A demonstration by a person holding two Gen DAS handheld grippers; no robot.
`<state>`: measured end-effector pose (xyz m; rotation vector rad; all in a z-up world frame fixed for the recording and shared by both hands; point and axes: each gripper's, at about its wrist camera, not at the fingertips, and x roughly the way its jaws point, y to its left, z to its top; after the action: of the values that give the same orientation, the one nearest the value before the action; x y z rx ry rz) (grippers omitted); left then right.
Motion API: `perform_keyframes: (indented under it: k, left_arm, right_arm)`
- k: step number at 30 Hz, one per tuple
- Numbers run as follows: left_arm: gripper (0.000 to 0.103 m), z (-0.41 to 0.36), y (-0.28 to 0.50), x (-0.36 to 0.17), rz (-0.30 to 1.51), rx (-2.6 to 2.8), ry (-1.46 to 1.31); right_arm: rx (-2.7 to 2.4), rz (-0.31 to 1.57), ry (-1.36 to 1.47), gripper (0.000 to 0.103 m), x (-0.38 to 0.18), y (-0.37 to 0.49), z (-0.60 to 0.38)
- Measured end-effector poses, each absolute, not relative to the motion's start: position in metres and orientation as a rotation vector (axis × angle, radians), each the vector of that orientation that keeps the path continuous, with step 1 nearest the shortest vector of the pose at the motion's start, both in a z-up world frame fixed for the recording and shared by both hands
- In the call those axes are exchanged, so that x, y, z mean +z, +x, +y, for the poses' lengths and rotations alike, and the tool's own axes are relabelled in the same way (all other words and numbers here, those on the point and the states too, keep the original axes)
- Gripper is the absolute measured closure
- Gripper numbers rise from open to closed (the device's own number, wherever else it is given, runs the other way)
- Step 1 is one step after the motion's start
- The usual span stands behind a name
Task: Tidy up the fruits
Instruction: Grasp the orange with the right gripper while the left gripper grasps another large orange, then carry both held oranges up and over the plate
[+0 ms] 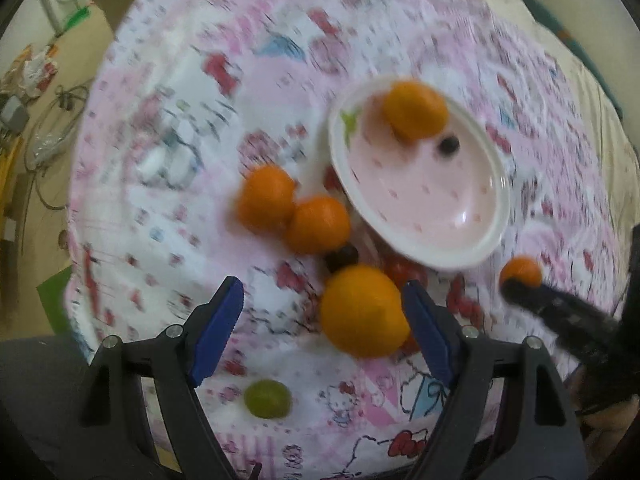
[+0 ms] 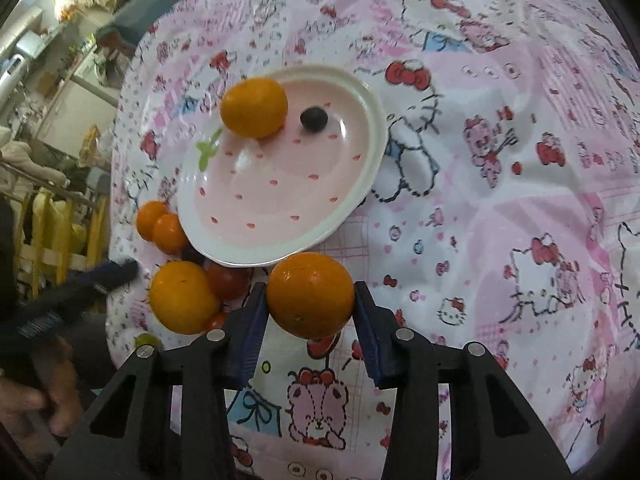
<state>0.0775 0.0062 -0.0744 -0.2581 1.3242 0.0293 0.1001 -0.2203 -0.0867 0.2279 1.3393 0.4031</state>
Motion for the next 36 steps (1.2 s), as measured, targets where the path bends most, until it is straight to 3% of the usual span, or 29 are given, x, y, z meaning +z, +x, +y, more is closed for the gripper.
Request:
perform_keyframes:
  k: [13,19,36]
  left_arm:
    - [0.025,-0.031,0.085,-0.103,1.392,0.014,-0.147]
    - [0.045,-0.033,0.090,-0.111,1.425,-0.024,-0.199]
    - [0.052,-0.021,0.063,-0.077,1.331,-0.062,-0.186]
  right_arm:
    - [0.405,1.284,0.316,0.059,-0.071,0.101,-0.242]
    - [0.411,1.280,0.324,0.059,-0.069,0.101,-0.242]
    - [0.403,1.295,0.291,0.059,-0.074,0.100,-0.240]
